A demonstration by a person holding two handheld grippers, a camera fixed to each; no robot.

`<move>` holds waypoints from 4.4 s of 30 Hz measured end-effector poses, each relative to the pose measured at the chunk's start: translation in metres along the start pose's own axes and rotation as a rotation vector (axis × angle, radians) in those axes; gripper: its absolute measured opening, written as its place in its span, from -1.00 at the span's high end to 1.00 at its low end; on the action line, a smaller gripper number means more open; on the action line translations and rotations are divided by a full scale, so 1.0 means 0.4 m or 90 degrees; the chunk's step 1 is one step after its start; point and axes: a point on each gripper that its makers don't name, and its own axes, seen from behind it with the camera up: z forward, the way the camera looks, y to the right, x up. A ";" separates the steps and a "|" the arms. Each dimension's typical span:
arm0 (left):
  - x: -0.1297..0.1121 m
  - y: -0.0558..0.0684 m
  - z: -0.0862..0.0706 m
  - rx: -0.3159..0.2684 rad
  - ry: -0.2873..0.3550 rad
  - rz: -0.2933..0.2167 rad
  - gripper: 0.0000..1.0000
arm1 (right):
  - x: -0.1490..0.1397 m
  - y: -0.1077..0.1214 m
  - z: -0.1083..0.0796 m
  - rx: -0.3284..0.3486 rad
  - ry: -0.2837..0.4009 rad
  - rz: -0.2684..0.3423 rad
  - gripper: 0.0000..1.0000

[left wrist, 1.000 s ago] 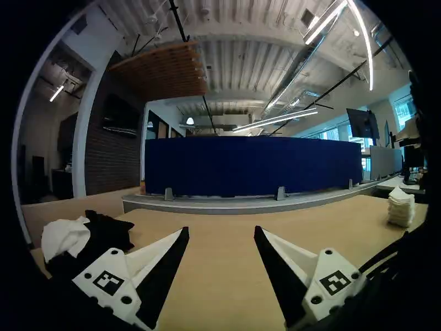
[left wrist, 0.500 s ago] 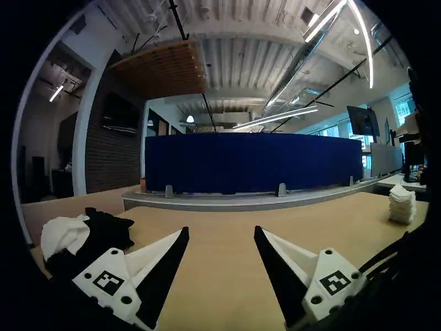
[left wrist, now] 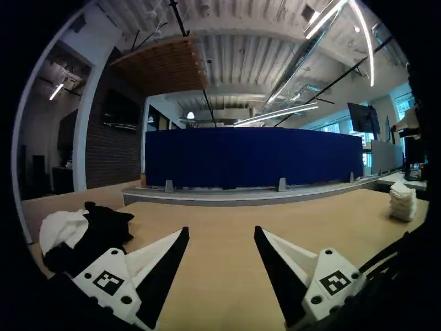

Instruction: Fold towel

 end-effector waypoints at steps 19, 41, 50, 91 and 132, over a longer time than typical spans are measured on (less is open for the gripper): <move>-0.005 0.000 0.003 -0.002 -0.007 0.000 -0.75 | 0.027 0.021 -0.009 0.010 0.028 0.019 -1.00; -0.010 -0.004 -0.001 -0.002 -0.007 0.000 -0.86 | -0.044 0.112 0.002 -0.011 0.054 -0.026 -1.00; -0.011 -0.006 -0.002 -0.002 -0.007 0.000 -0.86 | -0.139 0.121 0.022 0.002 0.040 -0.035 -1.00; -0.011 -0.008 0.000 -0.002 -0.007 0.000 -0.86 | -0.378 0.161 0.066 0.008 0.019 -0.026 -1.00; -0.012 -0.010 0.000 -0.002 -0.007 0.000 -0.86 | -0.377 0.139 0.048 0.019 0.051 -0.059 -0.99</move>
